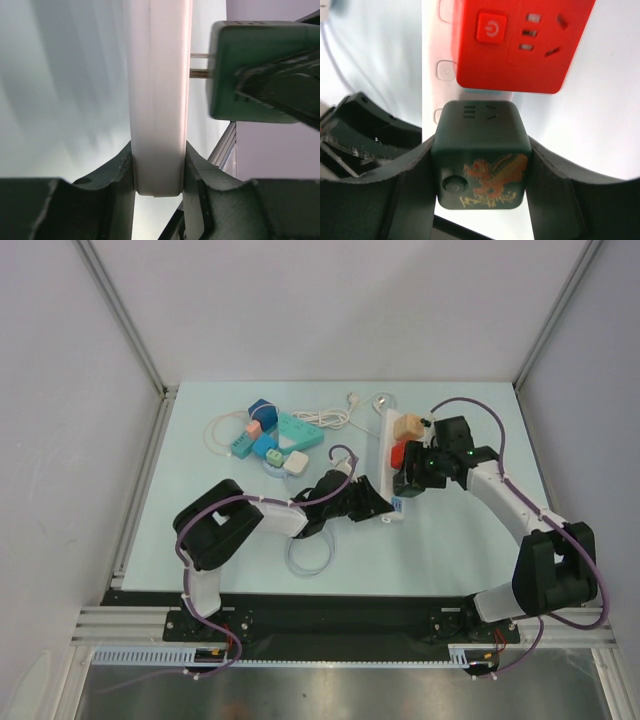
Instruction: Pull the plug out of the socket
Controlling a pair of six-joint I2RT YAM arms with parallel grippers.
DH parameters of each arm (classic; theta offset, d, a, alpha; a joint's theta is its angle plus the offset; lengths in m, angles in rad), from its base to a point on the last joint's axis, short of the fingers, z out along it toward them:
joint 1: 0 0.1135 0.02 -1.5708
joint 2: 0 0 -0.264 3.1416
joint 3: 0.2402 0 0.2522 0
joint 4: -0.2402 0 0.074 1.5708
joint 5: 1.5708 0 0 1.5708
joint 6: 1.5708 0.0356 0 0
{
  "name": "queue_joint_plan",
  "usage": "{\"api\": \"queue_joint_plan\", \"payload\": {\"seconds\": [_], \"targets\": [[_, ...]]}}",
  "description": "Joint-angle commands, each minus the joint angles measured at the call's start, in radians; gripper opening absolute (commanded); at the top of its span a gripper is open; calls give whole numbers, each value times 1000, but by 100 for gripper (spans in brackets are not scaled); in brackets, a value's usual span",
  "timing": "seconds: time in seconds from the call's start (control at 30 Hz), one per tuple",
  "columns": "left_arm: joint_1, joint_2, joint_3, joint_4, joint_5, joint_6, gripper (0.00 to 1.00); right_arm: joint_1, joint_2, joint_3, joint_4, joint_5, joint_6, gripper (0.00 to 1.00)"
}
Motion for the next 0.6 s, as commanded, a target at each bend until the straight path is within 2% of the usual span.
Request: {"api": "queue_joint_plan", "payload": {"seconds": [0.0,0.07,0.33,0.43,0.47,0.53,0.57], "targets": [[37,-5,-34,-49,-72,62,0,-145,-98,14,-60,-97,-212,0],[37,-3,-35,-32,-63,60,0,-203,-107,3,-75,-175,-218,0],[36,-23,-55,-13,-60,71,0,-312,-164,-17,-74,-148,-257,0],[36,-31,-66,-4,-48,88,0,-393,-179,-25,-93,-150,-389,0],[37,-33,-69,-1,-45,92,0,-415,-180,-28,-106,-159,-491,0],[37,-34,-77,13,-39,101,0,-482,-184,-37,-127,-154,-567,0],[37,-36,-78,17,-33,107,0,-507,-181,-46,-136,-164,-663,0]]}}
